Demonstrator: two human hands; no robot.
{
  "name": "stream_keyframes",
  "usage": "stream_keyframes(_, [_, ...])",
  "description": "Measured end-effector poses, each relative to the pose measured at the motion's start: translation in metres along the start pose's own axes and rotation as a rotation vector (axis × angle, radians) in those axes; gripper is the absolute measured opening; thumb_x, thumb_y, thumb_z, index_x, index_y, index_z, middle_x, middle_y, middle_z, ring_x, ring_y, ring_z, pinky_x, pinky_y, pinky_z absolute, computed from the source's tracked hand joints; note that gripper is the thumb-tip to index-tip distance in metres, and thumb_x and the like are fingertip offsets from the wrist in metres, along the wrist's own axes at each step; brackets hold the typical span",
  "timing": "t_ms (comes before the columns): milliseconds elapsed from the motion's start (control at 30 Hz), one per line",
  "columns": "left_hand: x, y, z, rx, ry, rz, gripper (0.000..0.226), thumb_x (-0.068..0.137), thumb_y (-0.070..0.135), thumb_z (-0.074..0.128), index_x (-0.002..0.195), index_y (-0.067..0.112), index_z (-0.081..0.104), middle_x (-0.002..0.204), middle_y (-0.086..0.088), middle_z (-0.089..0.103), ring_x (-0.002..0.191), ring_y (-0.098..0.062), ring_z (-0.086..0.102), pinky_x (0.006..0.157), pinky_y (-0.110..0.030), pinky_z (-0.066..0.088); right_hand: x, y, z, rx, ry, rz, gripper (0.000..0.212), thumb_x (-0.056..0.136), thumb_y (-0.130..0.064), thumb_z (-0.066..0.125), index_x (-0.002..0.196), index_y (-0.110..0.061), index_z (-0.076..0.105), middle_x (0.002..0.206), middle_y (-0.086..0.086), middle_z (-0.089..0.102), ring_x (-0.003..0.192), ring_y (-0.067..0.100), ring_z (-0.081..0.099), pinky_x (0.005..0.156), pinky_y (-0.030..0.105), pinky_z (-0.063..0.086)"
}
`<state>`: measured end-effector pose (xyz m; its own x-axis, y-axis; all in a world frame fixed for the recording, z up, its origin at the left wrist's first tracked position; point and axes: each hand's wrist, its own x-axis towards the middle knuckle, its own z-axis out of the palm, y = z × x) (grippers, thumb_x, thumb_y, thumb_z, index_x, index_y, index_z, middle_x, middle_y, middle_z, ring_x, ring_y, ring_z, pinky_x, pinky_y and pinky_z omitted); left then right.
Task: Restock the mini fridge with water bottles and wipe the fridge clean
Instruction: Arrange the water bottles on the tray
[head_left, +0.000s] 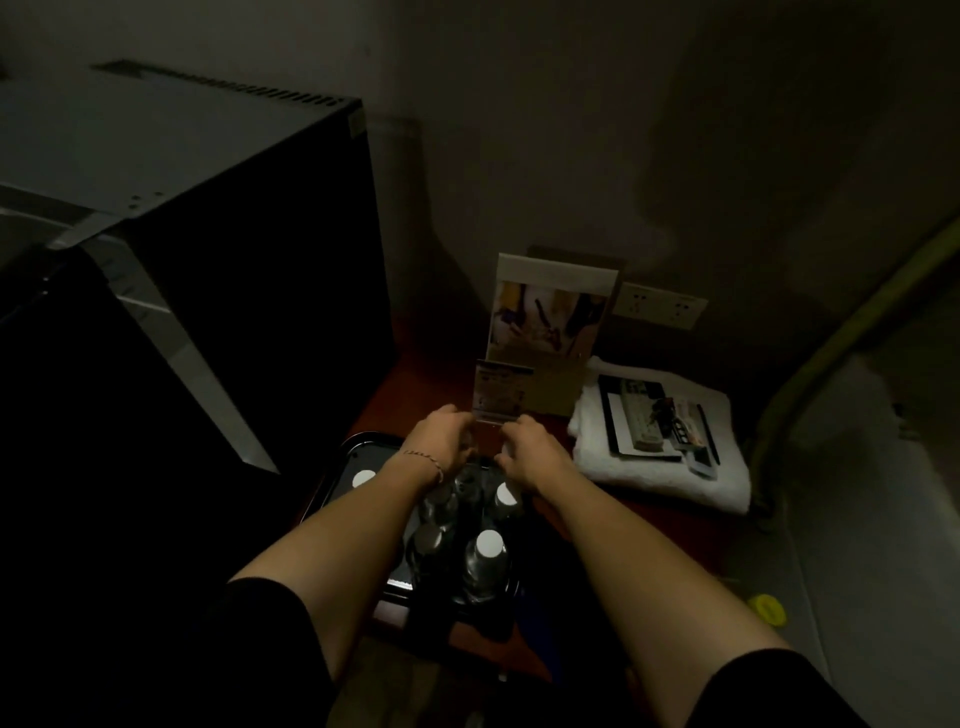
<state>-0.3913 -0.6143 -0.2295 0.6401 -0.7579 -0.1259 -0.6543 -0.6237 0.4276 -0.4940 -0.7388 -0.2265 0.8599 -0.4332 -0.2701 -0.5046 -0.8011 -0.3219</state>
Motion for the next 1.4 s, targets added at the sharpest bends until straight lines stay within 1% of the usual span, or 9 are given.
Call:
stream_keyframes(100, [-0.004,0.005,-0.014,-0.031,0.045,0.002,0.029,0.091,0.025,0.067,0.119,0.022,0.061,0.107,0.006,0.044,0.107,-0.021,0.056,0.083,-0.026,0.04,-0.007,-0.004,-0.014,-0.004,0.051,-0.008,0.023,0.095,-0.026,0.06,0.114,-0.015,0.058,0.117,0.006,0.047,0.101,0.031,0.058,0.085,0.041,0.051])
stream_keyframes(233, [-0.016,0.017,-0.042,-0.036,0.086,0.053,0.029,0.089,0.029,0.065,0.118,0.023,0.061,0.114,-0.001,0.051,0.107,-0.026,0.057,0.088,-0.035,0.047,-0.028,-0.01,-0.04,-0.03,0.118,-0.001,0.021,0.094,-0.026,0.06,0.111,-0.014,0.059,0.115,0.008,0.047,0.102,0.032,0.059,0.086,0.045,0.052])
stream_keyframes(367, [-0.035,0.031,-0.072,-0.055,0.151,0.12,0.029,0.087,0.027,0.067,0.115,0.019,0.061,0.113,-0.001,0.051,0.102,-0.024,0.058,0.084,-0.035,0.048,-0.062,-0.024,-0.067,-0.045,0.202,0.036,0.027,0.094,-0.027,0.061,0.117,-0.014,0.058,0.118,0.007,0.047,0.105,0.03,0.058,0.088,0.046,0.052])
stream_keyframes(500, [-0.059,0.045,-0.094,-0.043,0.161,0.192,0.032,0.087,0.027,0.068,0.117,0.02,0.061,0.115,0.0,0.05,0.102,-0.022,0.056,0.078,-0.029,0.041,-0.104,-0.036,-0.083,-0.047,0.261,0.059,0.031,0.095,-0.027,0.061,0.124,-0.016,0.056,0.122,0.006,0.046,0.108,0.027,0.056,0.089,0.044,0.051])
stream_keyframes(667, [-0.098,0.061,-0.109,-0.053,0.192,0.26,0.028,0.087,0.028,0.068,0.113,0.021,0.062,0.113,0.001,0.05,0.1,-0.022,0.056,0.082,-0.033,0.048,-0.162,-0.042,-0.089,-0.046,0.311,0.087,0.028,0.096,-0.026,0.06,0.123,-0.018,0.056,0.119,0.004,0.046,0.106,0.024,0.055,0.089,0.043,0.051])
stream_keyframes(900, [-0.181,0.075,-0.103,-0.021,0.22,0.305,0.03,0.088,0.028,0.065,0.116,0.019,0.061,0.116,-0.001,0.051,0.101,-0.022,0.056,0.082,-0.032,0.048,-0.247,-0.05,-0.07,-0.032,0.334,0.097,0.021,0.096,-0.027,0.059,0.114,-0.017,0.058,0.115,0.001,0.048,0.104,0.02,0.054,0.087,0.039,0.051])
stream_keyframes(1000, [-0.232,0.074,-0.094,-0.009,0.212,0.264,0.029,0.088,0.029,0.065,0.116,0.02,0.061,0.116,-0.001,0.051,0.103,-0.023,0.057,0.085,-0.035,0.051,-0.287,-0.059,-0.049,-0.03,0.315,0.095,0.019,0.096,-0.028,0.059,0.112,-0.017,0.057,0.114,0.002,0.047,0.099,0.02,0.054,0.085,0.04,0.052])
stream_keyframes(1200, [-0.342,0.054,-0.066,-0.028,0.152,0.175,0.027,0.09,0.026,0.065,0.116,0.019,0.062,0.119,0.001,0.051,0.107,-0.018,0.055,0.088,-0.029,0.047,-0.365,-0.089,-0.004,-0.014,0.249,0.053,0.015,0.095,-0.029,0.061,0.106,-0.019,0.057,0.109,0.0,0.046,0.095,0.021,0.056,0.081,0.039,0.052])
stream_keyframes(1400, [-0.431,0.02,-0.056,0.006,0.113,0.077,0.03,0.088,0.026,0.066,0.117,0.019,0.062,0.122,-0.001,0.052,0.112,-0.021,0.054,0.096,-0.035,0.05,-0.422,-0.133,0.037,0.026,0.209,-0.001,0.014,0.093,-0.028,0.063,0.104,-0.024,0.055,0.109,-0.004,0.044,0.095,0.015,0.053,0.08,0.033,0.05])
